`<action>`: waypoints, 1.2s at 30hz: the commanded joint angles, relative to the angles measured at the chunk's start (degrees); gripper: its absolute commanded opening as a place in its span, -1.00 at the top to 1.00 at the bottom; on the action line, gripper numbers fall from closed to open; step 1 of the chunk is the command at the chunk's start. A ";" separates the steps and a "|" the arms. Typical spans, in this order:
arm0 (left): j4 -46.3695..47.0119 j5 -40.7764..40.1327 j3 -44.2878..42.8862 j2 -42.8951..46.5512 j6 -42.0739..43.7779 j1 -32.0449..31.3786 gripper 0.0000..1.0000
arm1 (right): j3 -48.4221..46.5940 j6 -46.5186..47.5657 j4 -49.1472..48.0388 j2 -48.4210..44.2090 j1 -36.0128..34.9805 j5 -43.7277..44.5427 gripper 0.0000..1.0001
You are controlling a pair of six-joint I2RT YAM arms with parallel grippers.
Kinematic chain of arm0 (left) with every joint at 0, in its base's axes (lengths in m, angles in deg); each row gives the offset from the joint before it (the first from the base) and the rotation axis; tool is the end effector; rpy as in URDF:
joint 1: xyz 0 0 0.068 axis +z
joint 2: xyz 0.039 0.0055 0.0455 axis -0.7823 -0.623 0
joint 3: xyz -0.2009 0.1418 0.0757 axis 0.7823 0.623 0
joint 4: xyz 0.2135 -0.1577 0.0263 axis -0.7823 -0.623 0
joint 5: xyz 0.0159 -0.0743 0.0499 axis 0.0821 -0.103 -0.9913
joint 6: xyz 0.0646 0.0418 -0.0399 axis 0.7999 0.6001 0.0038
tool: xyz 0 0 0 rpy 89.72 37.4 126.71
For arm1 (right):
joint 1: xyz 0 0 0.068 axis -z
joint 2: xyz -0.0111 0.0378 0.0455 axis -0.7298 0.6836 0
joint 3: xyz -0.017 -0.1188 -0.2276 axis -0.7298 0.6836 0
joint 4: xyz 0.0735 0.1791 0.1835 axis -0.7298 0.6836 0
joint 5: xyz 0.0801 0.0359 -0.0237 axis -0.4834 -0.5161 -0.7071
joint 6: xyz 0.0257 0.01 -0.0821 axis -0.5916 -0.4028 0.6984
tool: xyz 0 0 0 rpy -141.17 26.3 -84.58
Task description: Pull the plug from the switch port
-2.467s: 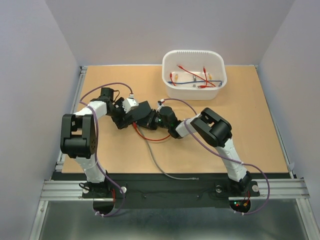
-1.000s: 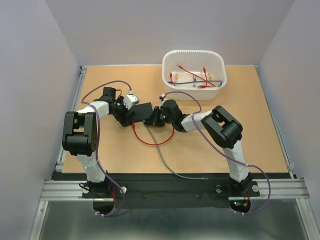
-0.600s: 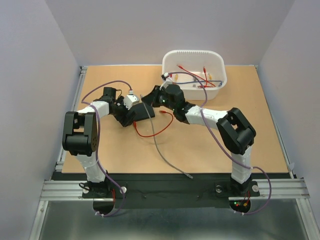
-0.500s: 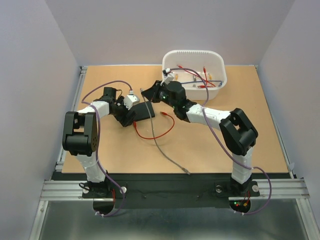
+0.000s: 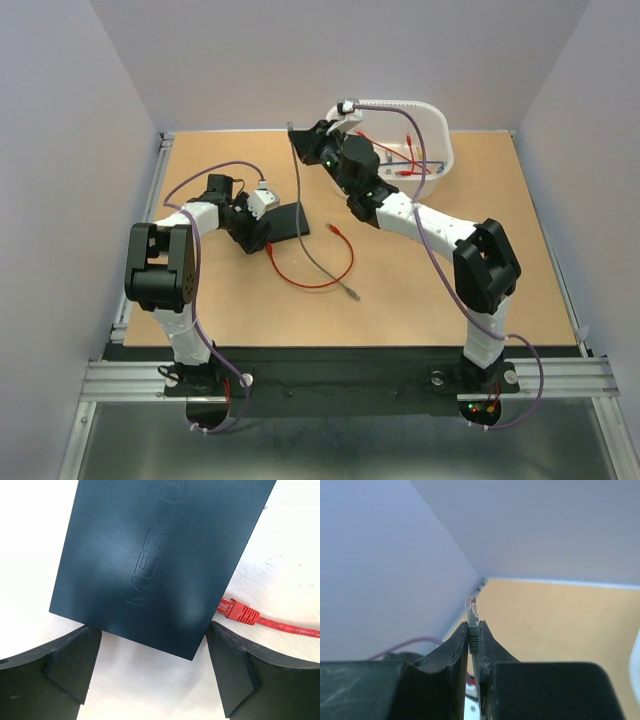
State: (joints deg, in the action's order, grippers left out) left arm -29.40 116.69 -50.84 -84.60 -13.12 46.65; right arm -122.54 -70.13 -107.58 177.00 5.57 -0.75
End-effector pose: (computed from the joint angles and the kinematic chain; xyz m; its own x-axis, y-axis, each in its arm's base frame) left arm 0.3764 -0.0682 0.1184 -0.3103 0.6726 -0.6718 0.8343 0.5314 0.1466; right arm 0.3896 0.3278 0.3265 -0.1560 0.4664 -0.8707 -0.5344 0.7015 0.4715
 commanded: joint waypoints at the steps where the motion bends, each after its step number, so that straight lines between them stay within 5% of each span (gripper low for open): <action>1: -2.57 -0.06 -1.74 0.79 -0.38 -0.54 -0.91 | -5.22 5.20 -6.01 -4.37 0.25 5.36 0.99; 20: -3.18 -0.06 -2.27 0.35 -0.03 -0.54 -0.91 | -17.15 5.56 -15.86 -1.82 0.25 5.11 0.99; 30: -3.62 0.47 -2.27 0.79 0.41 -0.54 -0.91 | -24.38 14.77 -16.12 -3.67 0.25 6.68 0.99; 36: -3.71 0.73 -2.44 0.70 0.15 -0.63 -0.91 | -44.03 22.17 -16.48 7.99 4.38 5.11 0.99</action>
State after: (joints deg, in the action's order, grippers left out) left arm -30.91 116.30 -51.37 -84.62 -13.06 46.30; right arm -153.38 -53.94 -119.93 178.86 6.41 5.09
